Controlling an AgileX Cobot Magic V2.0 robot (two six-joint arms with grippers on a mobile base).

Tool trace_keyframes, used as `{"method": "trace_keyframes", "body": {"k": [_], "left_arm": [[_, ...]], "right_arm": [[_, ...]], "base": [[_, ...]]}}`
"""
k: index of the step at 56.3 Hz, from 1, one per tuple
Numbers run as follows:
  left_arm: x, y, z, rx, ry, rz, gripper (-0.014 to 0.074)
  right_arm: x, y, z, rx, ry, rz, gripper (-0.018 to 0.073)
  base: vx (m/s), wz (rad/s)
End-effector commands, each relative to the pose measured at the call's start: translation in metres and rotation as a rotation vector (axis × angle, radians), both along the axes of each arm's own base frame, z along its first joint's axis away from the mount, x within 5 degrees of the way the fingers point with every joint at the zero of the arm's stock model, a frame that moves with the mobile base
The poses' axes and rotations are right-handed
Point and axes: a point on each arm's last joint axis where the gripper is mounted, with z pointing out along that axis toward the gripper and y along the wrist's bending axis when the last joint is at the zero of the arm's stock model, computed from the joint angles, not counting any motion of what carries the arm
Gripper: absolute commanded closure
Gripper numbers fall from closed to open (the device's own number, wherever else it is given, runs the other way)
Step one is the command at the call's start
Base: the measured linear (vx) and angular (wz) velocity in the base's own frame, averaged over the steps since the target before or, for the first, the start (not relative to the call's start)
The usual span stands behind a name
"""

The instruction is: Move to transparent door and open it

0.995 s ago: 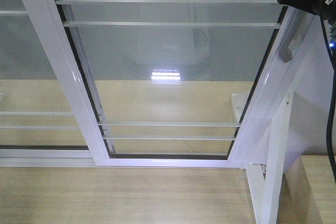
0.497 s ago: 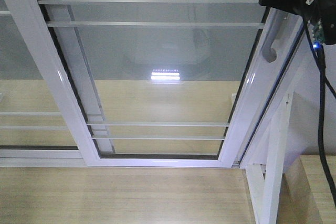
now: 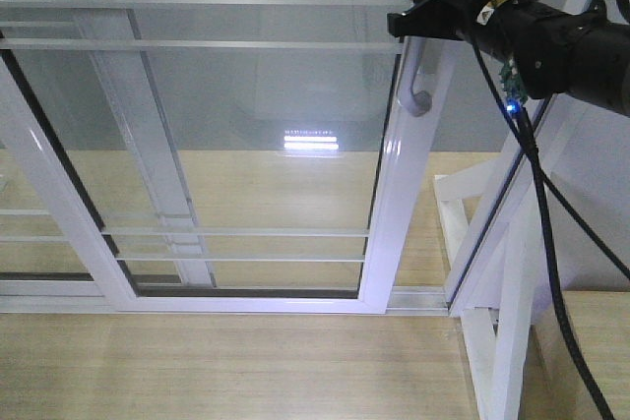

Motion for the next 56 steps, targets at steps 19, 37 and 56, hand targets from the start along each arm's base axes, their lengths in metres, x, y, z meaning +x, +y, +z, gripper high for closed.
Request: {"method": "trace_keyframes", "body": {"k": [19, 37, 56], "left_arm": [[-0.004, 0.001, 0.020, -0.026, -0.106, 0.002, 0.0062], [-0.003, 0.001, 0.017, -0.021, -0.072, 0.000, 0.0062], [-0.002, 0.000, 0.011, -0.081, -0.008, -0.006, 0.0062]], "right_arm": [[-0.028, 0.023, 0.052, 0.010, -0.111, 0.081, 0.0568], [-0.088, -0.001, 0.123, -0.076, -0.142, 0.086, 0.0567], [-0.199, -0.042, 0.124, -0.018, -0.268, 0.082, 0.0565]], "base": [[0.00, 0.00], [0.00, 0.00], [0.00, 0.00]]}}
